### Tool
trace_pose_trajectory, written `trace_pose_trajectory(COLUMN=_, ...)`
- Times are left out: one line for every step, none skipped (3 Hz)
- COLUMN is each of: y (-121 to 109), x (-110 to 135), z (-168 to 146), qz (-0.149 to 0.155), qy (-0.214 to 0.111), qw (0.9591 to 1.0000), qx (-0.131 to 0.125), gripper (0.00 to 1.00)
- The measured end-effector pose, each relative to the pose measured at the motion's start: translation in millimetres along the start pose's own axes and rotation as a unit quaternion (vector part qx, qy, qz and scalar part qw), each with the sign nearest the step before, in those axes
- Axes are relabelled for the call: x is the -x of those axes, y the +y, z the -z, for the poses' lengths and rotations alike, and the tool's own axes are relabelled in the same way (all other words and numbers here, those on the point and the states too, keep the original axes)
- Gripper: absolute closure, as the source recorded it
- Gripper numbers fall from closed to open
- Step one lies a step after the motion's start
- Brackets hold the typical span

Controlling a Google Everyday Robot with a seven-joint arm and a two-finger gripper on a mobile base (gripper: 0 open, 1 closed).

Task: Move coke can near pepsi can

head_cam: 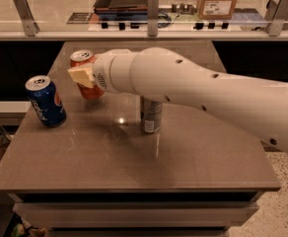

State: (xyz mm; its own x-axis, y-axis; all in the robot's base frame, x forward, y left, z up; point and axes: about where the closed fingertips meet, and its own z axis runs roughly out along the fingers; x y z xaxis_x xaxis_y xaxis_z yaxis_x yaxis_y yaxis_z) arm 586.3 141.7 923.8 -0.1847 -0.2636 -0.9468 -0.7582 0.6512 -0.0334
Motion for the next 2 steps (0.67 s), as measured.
trace_pose_trajectory(y=1.4, x=2.3, z=1.0, qz=0.002, qy=-0.001, qw=1.0, qx=0.0, gripper=0.0)
trace_pose_trajectory(y=1.5, x=2.4, z=1.0, qz=0.002, qy=-0.001, qw=1.0, qx=0.0, gripper=0.0)
